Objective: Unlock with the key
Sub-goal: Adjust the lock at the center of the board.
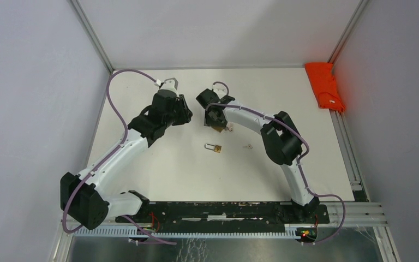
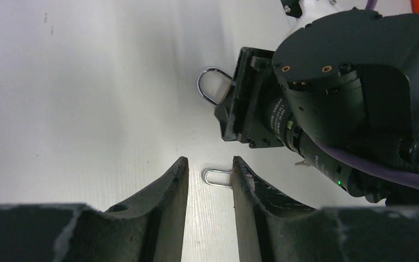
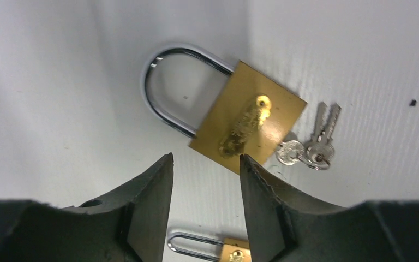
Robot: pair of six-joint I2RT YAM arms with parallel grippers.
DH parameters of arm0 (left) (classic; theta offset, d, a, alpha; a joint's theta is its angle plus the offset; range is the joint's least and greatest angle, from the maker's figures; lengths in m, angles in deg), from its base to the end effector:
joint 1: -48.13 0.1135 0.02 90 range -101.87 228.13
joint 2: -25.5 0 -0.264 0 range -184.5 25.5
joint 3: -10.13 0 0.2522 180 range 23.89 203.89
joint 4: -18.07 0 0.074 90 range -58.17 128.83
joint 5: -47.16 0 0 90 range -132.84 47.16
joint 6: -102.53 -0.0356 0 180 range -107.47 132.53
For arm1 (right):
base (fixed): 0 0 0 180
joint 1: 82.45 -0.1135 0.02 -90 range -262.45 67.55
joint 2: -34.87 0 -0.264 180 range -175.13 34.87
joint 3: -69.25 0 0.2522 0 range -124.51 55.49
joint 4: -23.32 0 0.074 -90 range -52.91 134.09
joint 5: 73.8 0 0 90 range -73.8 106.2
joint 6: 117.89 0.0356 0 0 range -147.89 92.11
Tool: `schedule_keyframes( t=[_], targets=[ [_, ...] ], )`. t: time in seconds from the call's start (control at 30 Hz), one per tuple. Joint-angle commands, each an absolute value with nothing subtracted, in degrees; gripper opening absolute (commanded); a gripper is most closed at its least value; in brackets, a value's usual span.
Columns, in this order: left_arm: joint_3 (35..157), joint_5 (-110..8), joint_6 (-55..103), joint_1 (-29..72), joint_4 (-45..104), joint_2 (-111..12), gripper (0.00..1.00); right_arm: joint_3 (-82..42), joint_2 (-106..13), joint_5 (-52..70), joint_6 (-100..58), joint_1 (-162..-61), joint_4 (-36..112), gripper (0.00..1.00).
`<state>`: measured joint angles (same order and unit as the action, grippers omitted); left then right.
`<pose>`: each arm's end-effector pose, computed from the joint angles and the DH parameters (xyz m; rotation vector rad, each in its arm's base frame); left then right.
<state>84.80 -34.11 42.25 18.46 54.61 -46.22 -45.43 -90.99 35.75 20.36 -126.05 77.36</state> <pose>0.2460 -0.1339 0.3167 -0.0902 2.1799 -0.4346 0.3465 0.3135 0.1809 0.2037 2.5928 0.0987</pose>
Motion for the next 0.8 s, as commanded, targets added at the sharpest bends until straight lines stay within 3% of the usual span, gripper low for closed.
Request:
schedule_keyframes(
  t=[0.0, 0.2, 0.43, 0.77],
  targets=[
    [84.8, -33.9, 45.1, 17.8, 52.3, -43.8, 0.42, -49.9, -90.8, 37.1, 18.3, -127.6, 76.7, 0.51],
    [84.8, -33.9, 45.1, 17.7, 52.1, -44.1, 0.42, -42.4, -88.6, 33.1, 14.5, -130.3, 71.5, 0.51],
    [84.8, -33.0, 44.9, 17.6, 52.5, -44.1, 0.42, -47.3, -93.2, 33.2, 11.0, -129.8, 74.1, 0.54],
    [85.5, -32.6, 44.9, 17.5, 52.5, -46.1, 0.42, -40.2, -90.0, 33.9, 7.8, -122.6, 72.0, 0.55]
  ],
)
